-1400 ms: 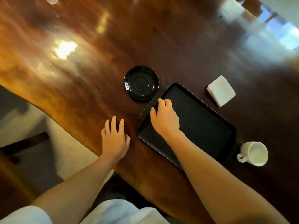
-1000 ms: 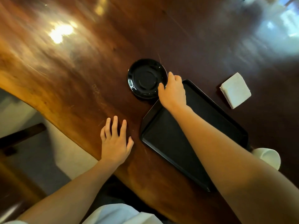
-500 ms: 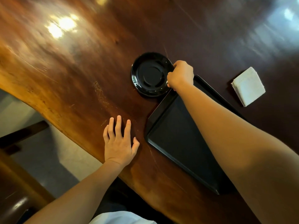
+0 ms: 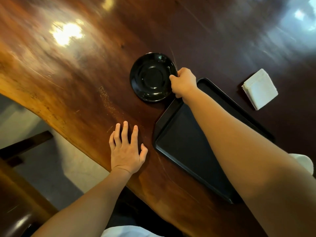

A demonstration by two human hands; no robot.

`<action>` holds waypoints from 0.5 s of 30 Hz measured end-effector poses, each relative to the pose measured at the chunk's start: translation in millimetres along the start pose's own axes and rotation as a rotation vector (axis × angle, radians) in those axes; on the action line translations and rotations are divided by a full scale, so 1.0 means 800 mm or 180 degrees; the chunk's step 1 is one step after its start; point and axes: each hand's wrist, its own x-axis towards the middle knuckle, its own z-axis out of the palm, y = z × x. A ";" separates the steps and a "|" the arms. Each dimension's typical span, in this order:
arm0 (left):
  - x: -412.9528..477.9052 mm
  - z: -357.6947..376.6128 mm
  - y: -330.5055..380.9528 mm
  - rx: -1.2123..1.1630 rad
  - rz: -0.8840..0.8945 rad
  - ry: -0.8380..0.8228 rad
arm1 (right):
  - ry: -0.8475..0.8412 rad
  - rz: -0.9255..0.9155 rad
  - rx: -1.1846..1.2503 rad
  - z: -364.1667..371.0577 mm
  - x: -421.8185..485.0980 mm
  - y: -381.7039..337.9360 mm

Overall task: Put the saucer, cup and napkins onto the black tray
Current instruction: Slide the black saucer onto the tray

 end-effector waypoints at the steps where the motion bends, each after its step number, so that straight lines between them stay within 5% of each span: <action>1: 0.000 0.000 0.000 -0.0005 -0.0015 0.0000 | -0.0067 0.0047 0.0169 0.001 -0.007 0.004; 15: -0.002 -0.001 0.003 -0.0120 -0.0088 -0.0024 | -0.0376 -0.0184 0.1565 -0.007 -0.120 0.064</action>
